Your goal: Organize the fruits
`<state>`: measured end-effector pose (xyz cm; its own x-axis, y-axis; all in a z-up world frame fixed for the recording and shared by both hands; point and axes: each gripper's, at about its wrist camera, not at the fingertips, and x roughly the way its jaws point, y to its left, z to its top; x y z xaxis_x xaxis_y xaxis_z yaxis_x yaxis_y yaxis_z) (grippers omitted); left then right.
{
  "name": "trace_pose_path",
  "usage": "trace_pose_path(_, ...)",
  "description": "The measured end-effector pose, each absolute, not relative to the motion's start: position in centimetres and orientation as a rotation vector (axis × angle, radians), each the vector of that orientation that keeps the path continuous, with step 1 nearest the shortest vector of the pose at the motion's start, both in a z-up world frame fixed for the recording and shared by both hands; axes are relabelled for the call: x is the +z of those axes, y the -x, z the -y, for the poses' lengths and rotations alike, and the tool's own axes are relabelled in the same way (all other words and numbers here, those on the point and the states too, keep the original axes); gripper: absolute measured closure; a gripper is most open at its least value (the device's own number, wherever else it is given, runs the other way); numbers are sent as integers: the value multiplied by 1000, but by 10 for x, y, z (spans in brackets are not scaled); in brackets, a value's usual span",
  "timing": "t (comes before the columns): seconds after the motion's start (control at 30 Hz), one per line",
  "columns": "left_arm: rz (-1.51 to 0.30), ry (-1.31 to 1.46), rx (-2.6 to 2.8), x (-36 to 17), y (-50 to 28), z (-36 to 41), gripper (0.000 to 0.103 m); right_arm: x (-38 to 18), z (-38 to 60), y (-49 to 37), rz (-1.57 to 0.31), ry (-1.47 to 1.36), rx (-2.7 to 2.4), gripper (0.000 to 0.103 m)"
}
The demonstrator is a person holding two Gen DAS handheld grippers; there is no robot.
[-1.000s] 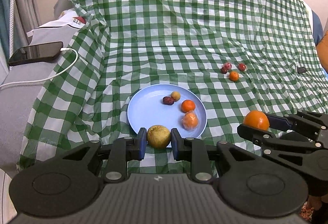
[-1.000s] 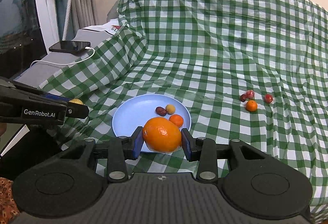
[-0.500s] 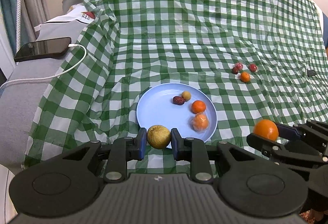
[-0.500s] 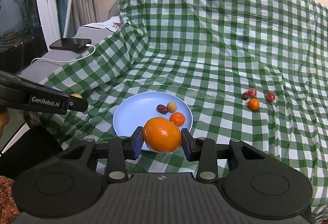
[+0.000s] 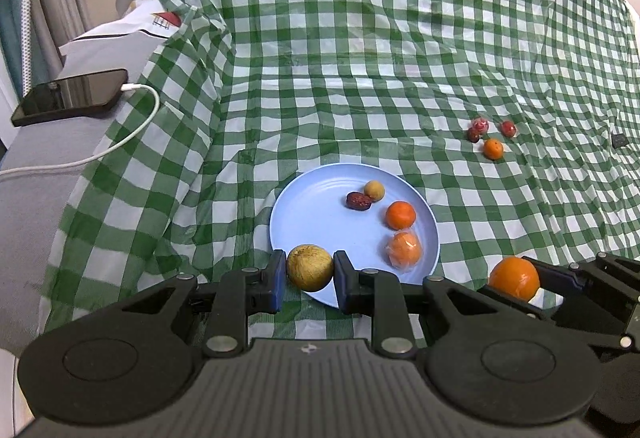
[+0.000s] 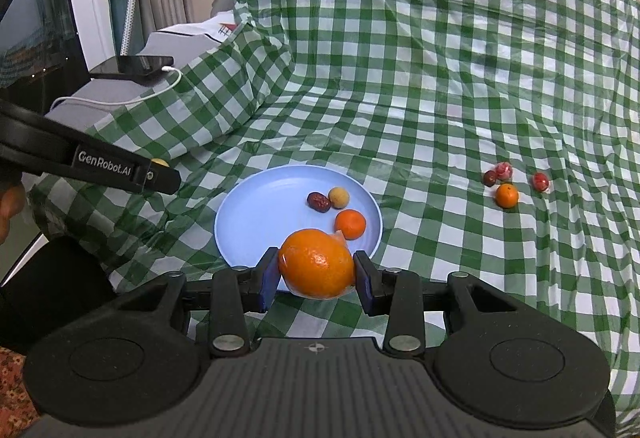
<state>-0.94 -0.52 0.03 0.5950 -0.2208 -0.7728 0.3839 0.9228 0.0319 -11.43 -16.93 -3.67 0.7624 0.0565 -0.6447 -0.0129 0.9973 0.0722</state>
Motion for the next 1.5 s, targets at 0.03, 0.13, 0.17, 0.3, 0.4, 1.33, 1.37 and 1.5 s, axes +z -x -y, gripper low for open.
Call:
trace_pose_path(0.03,-872,-209,-354,-1,5,7,76,-39,168,111,-708,-66,37,62)
trace_pose_path(0.13,-890,-220,-352,-8,-9,14,76,-44,167,98,-722,-72,43,62)
trace_pose_path(0.17,-896,-224,-350,-11,-14,17,76,-46,167,93,-726,-74,47,62)
trace_pose_path(0.3,-918,-232,-345,-20,-32,22,76,-55,164,76,-749,-75,62,62)
trace_pose_path(0.4,-936,-240,-342,-28,-45,24,76,-64,161,63,-773,-74,72,62)
trace_pose_path(1.33,-908,-371,-325,-53,-89,41,0,-86,155,7,-824,4,123,10)
trace_pose_path(1.37,-910,-375,-322,-50,-83,39,0,-82,155,14,-829,2,125,8)
trace_pose_path(1.5,-958,-363,-294,-43,-55,26,0,-72,156,42,-865,-24,133,4)
